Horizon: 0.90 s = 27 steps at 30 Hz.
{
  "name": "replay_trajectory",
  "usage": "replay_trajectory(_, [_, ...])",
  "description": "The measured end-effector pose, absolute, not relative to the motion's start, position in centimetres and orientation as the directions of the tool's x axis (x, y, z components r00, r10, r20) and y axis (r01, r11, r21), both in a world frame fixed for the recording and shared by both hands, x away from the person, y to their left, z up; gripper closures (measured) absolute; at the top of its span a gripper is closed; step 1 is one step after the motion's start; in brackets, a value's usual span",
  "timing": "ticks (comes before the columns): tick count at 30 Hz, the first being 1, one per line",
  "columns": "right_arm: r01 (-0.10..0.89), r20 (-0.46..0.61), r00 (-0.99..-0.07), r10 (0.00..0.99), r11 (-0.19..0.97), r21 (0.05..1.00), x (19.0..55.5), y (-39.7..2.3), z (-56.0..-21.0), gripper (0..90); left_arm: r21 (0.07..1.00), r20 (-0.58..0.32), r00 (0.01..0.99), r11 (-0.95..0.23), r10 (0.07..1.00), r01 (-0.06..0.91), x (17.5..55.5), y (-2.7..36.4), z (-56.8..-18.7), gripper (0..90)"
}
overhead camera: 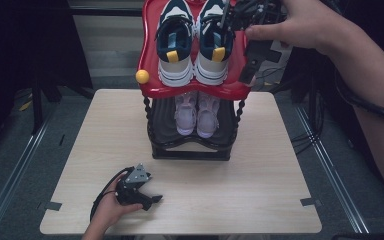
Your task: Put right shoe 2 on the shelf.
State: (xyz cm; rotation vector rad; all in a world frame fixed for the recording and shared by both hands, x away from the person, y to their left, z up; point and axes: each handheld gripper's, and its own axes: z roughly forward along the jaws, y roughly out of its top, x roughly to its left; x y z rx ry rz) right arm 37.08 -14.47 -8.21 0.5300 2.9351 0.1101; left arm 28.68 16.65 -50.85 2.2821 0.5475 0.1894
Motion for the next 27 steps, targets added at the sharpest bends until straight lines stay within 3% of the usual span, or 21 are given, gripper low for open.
replay_trajectory(27, [0.364,-0.123,-0.921,0.371,0.929,0.070,34.2,-17.8,-11.2,18.5,0.719,-0.030,0.896,-0.614,0.442,0.327,28.7,16.6,-50.8,9.8])
